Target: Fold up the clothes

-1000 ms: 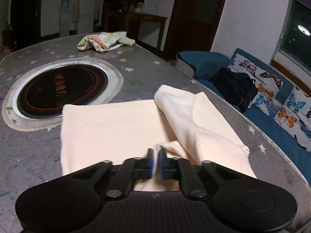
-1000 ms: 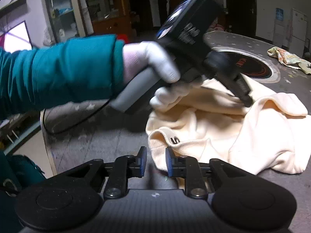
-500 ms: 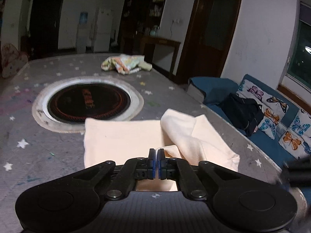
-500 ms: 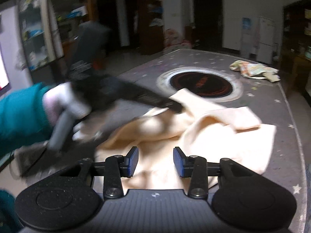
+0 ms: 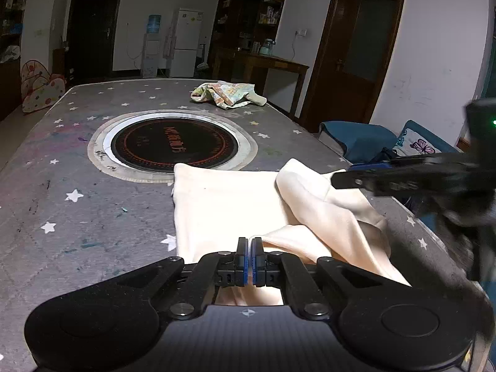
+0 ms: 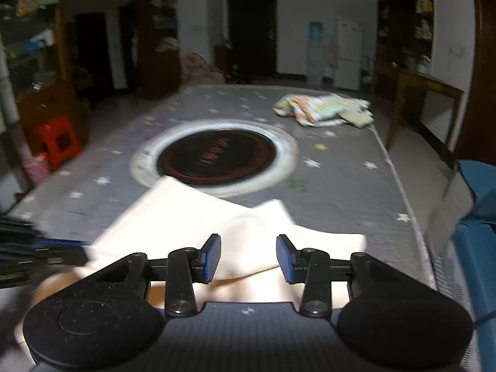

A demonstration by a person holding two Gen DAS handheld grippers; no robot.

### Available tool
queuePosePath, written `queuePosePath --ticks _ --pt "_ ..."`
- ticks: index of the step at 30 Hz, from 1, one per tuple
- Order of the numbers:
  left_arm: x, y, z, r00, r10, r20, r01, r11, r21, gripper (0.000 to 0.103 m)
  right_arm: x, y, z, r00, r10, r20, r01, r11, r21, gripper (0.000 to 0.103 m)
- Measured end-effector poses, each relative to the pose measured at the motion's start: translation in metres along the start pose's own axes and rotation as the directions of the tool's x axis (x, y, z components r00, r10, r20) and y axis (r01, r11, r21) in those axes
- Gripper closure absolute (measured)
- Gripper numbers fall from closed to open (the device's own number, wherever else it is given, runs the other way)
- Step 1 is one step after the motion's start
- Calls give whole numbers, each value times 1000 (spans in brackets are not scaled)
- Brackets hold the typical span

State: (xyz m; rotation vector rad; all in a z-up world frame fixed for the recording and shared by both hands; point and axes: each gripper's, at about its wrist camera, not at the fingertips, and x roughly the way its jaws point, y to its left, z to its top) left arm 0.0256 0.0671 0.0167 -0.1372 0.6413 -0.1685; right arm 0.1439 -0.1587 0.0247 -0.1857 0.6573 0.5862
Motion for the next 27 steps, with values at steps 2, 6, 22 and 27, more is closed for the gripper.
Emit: queuePosePath --ticks 2,6,22,27 --pt "-1 2 -1 1000 4 -1 -4 1000 5 101 15 -9 0 999 -27 -25 28 999 21 61" --pt "3 1 -3 1000 9 -15 -8 1000 27 100 42 -21 -2 996 -51 -68 55 997 55 59" --pt "-9 -48 -3 998 -48 49 30 949 313 59 35 -23 0 999 -24 -21 24 999 33 93" --pt "-6 -64 -4 996 -37 79 2 916 402 57 3 -31 5 997 -62 42 61 998 21 93"
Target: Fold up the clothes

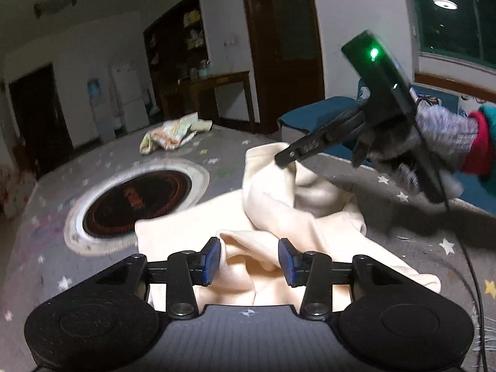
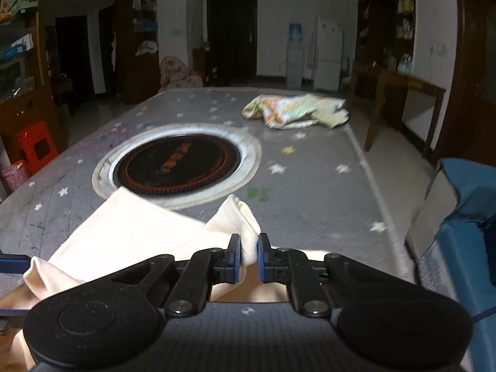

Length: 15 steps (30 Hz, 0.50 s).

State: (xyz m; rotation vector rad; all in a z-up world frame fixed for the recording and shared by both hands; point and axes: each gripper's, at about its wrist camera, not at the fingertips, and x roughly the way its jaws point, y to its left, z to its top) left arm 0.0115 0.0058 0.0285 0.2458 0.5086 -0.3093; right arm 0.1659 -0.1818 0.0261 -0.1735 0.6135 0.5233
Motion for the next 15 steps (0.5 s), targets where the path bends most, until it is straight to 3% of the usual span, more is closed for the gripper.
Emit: queuePosePath --ticks 7,15 --pt "-4 -2 -3 1000 9 12 -10 998 58 55 -53 -22 -2 995 -81 60 83 996 -30 93" --pt "10 -23 -3 999 -52 1 51 985 167 55 -96 -38 -27 985 -157 67 161 986 -50 93"
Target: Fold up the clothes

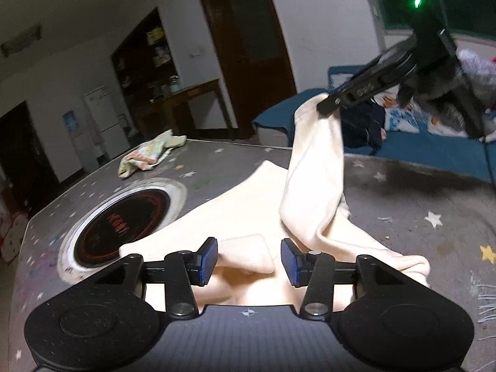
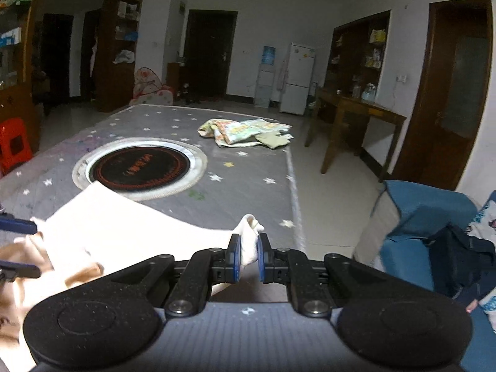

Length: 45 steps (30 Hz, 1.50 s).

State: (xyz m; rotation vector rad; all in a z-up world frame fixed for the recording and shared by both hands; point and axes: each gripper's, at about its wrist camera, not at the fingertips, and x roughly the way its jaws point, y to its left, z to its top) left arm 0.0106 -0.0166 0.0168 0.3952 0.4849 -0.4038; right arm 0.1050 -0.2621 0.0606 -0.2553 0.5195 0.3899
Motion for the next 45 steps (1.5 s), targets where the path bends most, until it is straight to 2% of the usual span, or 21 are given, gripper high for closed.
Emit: queuePosePath --ticks 9,13,14,16,17,19,21,23,25,27,33,37,41,45 --pt "57 7 -8 990 7 -138 -10 1000 -25 56 -30 -16 -31 997 -69 -43 70 998 10 92" --pt "58 16 -11 991 11 -132 -21 997 -76 78 -34 -18 -44 995 -76 -69 77 997 20 88" --pt "56 20 -11 991 17 -129 -30 995 -98 87 -34 -17 -45 995 -76 -70 77 997 23 85" --pt "49 26 -12 992 35 -124 -53 988 -142 91 -36 -16 -47 995 -74 -71 76 997 29 71" --pt "46 32 -13 992 41 -116 -61 982 -177 91 -38 -15 -48 995 -69 -66 71 997 33 60" --pt "37 44 -13 993 56 -103 -80 967 -242 92 -40 -9 -47 997 -47 -60 49 998 34 54" --pt "22 54 -15 993 78 -83 -100 947 -304 92 -41 -2 -45 998 -19 -54 21 999 33 42" --pt "5 68 -19 992 111 -66 -127 920 -370 93 -41 8 -42 999 16 -47 -15 1000 25 34" --pt "-13 81 -24 989 142 -52 -150 888 -434 93 -40 20 -38 998 51 -42 -50 999 10 32" --pt "-33 96 -30 984 174 -39 -170 853 -494 93 -39 33 -35 995 90 -42 -90 996 -1 23" --pt "-89 119 -49 956 292 -23 -254 787 -562 93 -37 72 -27 983 182 -32 -184 981 -59 19" --pt "-116 126 -66 935 351 -44 -307 746 -590 93 -36 96 -25 971 234 -37 -237 967 -89 18" --pt "-138 135 -86 912 402 -85 -362 689 -628 93 -37 117 -24 958 283 -44 -286 949 -130 18" --pt "-162 146 -107 880 458 -128 -417 613 -671 93 -38 135 -24 945 324 -47 -327 929 -176 15"
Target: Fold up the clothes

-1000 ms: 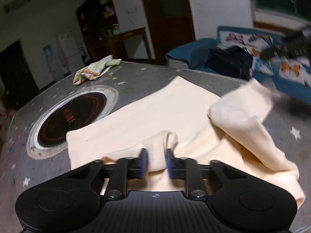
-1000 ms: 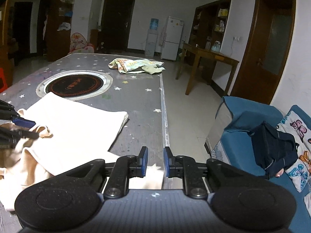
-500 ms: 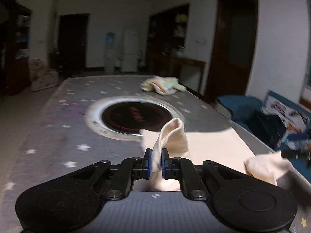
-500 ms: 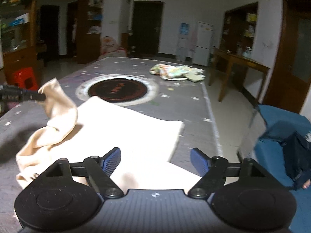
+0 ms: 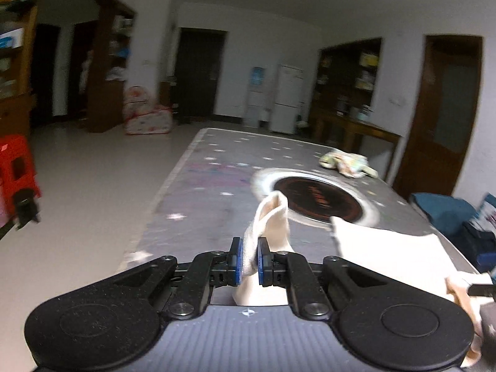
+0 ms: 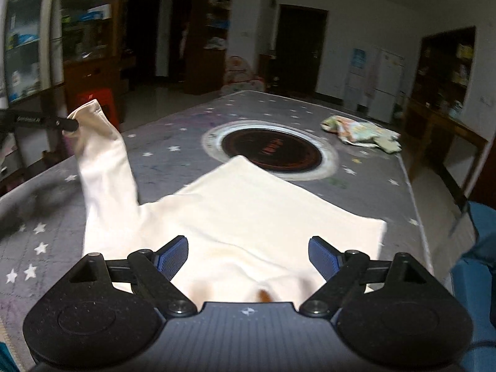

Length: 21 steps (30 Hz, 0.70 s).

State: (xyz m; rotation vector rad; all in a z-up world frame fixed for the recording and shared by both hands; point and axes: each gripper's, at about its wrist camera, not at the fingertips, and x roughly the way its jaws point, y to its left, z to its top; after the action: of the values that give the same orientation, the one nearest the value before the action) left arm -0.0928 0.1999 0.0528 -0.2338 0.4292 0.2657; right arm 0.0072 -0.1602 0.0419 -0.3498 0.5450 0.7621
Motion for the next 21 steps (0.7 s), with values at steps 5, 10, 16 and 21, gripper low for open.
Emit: queuePosePath --ticks 5,10,16,21 --pt "-10 35 -8 997 82 -15 -83 995 -61 94 9 21 -4 999 45 -30 -47 997 -63 14" --pt "-12 54 -19 989 139 -47 -142 987 -70 94 17 37 -20 992 84 -95 -94 990 -107 14" --pt "-14 67 -27 978 195 -80 -200 978 -55 94 14 41 -38 975 126 -183 -152 980 -131 14" --pt "-13 80 -34 960 228 -164 -239 970 -48 91 0 28 -34 966 183 -180 -199 977 -77 15"
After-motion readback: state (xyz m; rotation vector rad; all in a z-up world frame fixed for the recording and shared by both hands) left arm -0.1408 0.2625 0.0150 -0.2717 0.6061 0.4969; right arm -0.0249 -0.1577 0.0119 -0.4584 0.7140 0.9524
